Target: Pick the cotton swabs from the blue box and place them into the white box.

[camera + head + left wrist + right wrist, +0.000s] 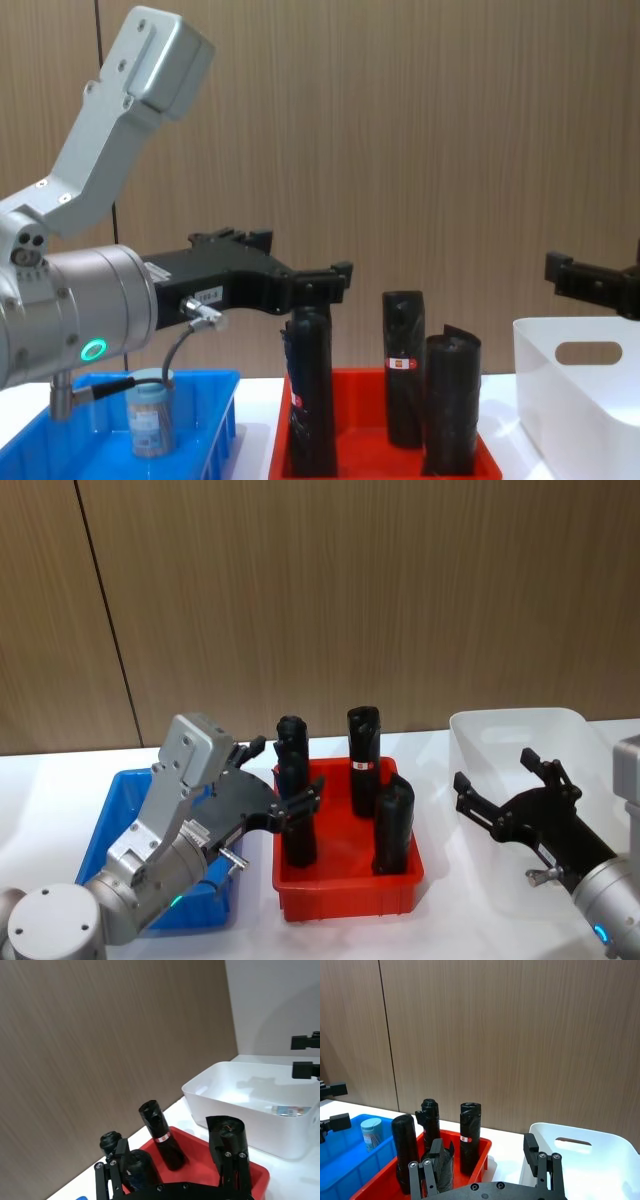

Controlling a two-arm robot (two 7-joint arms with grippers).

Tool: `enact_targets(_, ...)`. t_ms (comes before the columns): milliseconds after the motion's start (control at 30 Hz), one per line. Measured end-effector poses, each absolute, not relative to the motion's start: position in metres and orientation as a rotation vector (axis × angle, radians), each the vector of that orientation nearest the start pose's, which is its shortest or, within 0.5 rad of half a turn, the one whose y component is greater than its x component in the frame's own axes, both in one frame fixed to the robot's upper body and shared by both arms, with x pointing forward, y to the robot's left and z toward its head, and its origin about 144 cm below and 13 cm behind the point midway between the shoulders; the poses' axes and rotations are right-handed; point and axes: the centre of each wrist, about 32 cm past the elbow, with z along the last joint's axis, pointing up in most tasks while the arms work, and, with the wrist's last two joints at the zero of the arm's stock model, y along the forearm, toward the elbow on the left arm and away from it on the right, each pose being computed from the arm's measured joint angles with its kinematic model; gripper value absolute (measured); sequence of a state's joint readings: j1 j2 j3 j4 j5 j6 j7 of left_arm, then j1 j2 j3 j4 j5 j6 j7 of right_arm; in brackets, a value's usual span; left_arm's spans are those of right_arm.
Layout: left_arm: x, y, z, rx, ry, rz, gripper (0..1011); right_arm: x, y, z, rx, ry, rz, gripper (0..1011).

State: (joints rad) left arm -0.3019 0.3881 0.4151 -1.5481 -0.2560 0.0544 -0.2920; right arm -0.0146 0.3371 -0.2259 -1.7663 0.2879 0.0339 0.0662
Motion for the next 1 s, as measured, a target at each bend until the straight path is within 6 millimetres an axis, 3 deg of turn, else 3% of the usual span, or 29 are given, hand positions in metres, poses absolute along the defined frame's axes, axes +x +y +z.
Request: enact_targets(1000,0.492,0.198,1.204,0.061,-0.268,1.122,1004,0.443,-0.237,1.189,0.026,-0.075,-1.229,1002)
